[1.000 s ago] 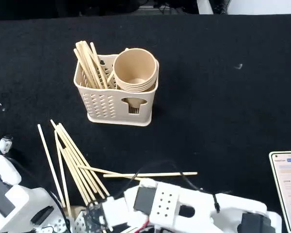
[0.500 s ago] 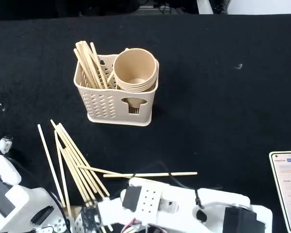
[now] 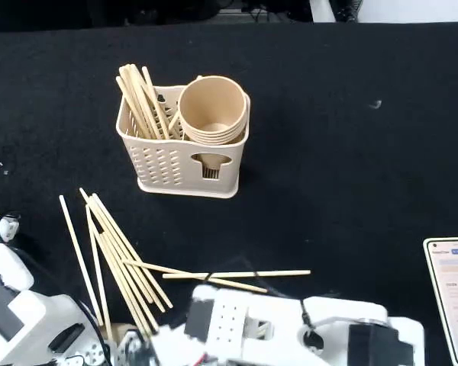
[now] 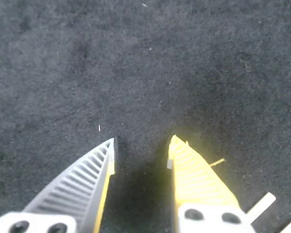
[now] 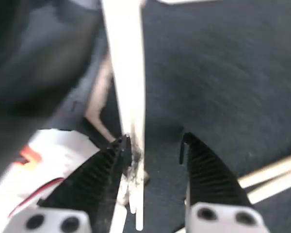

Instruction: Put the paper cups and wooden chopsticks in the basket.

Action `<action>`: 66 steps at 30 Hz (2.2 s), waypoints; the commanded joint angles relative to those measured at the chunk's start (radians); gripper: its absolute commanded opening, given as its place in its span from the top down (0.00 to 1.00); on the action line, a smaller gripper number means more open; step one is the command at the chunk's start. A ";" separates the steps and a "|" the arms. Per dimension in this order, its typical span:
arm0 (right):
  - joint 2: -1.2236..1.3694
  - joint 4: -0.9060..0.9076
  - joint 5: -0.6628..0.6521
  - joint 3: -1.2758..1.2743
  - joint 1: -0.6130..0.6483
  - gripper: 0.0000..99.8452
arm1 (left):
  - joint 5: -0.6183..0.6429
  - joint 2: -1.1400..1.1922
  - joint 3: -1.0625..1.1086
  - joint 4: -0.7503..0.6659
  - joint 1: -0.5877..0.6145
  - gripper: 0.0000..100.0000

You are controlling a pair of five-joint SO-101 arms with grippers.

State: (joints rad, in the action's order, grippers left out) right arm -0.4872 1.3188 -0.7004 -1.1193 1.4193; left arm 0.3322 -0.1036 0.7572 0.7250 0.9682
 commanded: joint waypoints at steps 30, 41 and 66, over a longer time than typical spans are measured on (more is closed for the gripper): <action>0.202 -0.095 0.132 0.108 0.035 0.99 | 0.009 -0.029 -0.042 -0.011 0.018 0.82; 0.202 -0.232 0.140 0.177 -0.298 0.99 | 0.009 -0.029 -0.041 -0.009 0.018 0.82; -0.071 -0.044 0.130 0.004 -0.069 0.72 | 0.009 -0.029 -0.041 -0.009 0.018 0.82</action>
State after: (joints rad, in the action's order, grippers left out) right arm -0.5823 1.2758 -0.5715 -1.1132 1.3011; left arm 0.3322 -0.1036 0.7572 0.7250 0.9682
